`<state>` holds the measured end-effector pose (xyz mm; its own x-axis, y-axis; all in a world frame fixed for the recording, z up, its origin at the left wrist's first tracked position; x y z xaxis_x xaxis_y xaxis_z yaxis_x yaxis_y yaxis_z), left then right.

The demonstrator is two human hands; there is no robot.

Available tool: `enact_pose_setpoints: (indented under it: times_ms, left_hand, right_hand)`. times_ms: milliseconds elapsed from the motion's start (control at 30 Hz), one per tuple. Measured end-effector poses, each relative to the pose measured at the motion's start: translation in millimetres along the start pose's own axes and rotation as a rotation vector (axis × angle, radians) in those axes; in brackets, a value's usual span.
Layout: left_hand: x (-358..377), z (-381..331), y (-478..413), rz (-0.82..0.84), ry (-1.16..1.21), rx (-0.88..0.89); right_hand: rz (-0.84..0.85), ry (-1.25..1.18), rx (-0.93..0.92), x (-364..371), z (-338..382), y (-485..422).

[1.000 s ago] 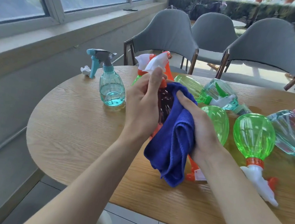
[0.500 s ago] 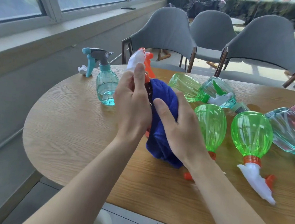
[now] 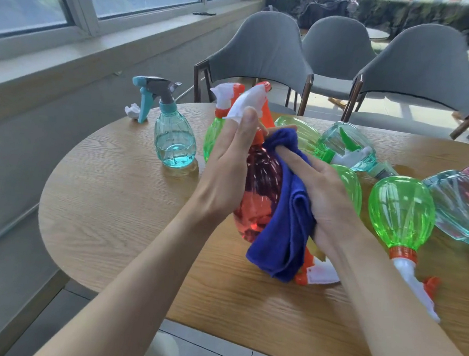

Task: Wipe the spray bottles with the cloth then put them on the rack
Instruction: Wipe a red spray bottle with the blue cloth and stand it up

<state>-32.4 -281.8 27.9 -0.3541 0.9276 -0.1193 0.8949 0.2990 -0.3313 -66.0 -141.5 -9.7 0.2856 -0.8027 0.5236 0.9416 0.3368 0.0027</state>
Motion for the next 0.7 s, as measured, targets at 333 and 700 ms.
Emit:
enact_pose_setpoints:
  times_ms: [333, 700]
  left_hand:
    - [-11, -5, -4, -0.177, -0.176, 0.066]
    - [-15, -8, 8, -0.358, -0.339, 0.022]
  right_hand:
    - [-0.162, 0.062, -0.016, 6, -7, 9]
    - [-0.261, 0.526, -0.489, 8, 16, 19]
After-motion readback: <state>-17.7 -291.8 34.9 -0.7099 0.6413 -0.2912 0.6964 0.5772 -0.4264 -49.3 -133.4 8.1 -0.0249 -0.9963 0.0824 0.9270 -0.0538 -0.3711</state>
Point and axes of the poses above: each hand's wrist, its own y-axis away from the middle knuckle, its own x-axis out of the palm, z = x × y, the point moved 8 cm from there along -y, towards the middle knuckle, and after that the axes turned 13 degrees about -y, right-handed, at the moved point
